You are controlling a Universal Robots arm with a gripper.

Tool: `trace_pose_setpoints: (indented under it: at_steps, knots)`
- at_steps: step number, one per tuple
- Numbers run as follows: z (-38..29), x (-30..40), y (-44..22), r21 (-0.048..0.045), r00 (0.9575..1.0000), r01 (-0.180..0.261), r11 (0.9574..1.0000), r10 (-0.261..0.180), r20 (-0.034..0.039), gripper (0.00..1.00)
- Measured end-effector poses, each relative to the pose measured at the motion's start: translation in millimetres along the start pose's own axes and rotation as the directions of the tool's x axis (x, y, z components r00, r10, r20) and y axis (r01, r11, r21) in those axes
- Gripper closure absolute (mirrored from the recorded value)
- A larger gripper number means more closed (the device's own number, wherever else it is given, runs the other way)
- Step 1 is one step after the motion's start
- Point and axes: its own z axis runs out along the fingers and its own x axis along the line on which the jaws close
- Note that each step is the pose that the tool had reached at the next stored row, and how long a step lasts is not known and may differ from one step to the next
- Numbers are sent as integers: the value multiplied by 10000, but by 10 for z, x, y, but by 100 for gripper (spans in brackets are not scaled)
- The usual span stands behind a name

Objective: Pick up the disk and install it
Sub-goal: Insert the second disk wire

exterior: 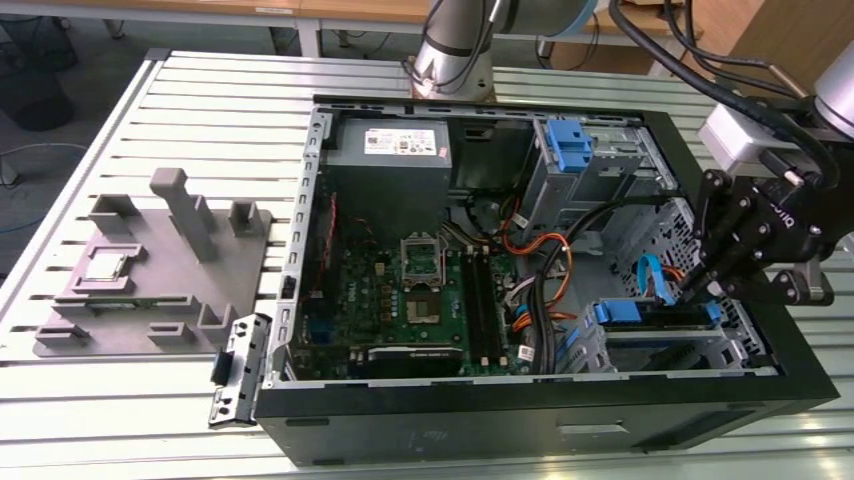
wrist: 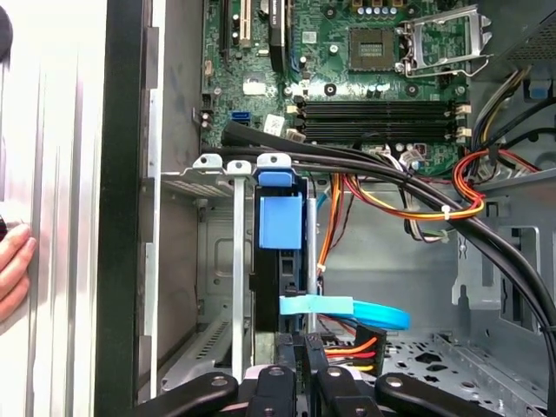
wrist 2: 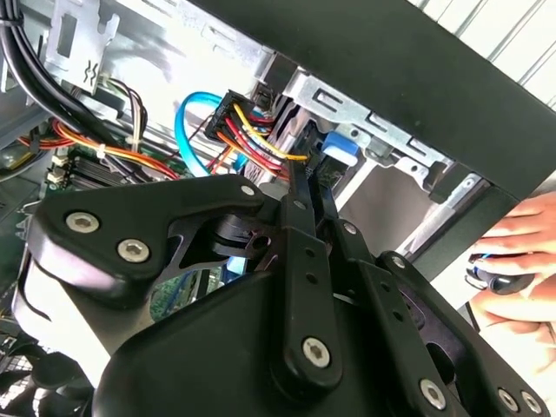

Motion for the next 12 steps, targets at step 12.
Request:
trace_pose_setpoints:
  at_steps: [12]
  knots:
    - [19, 17, 65, 168, 9994, 346, 9993, -346, -8, 84]
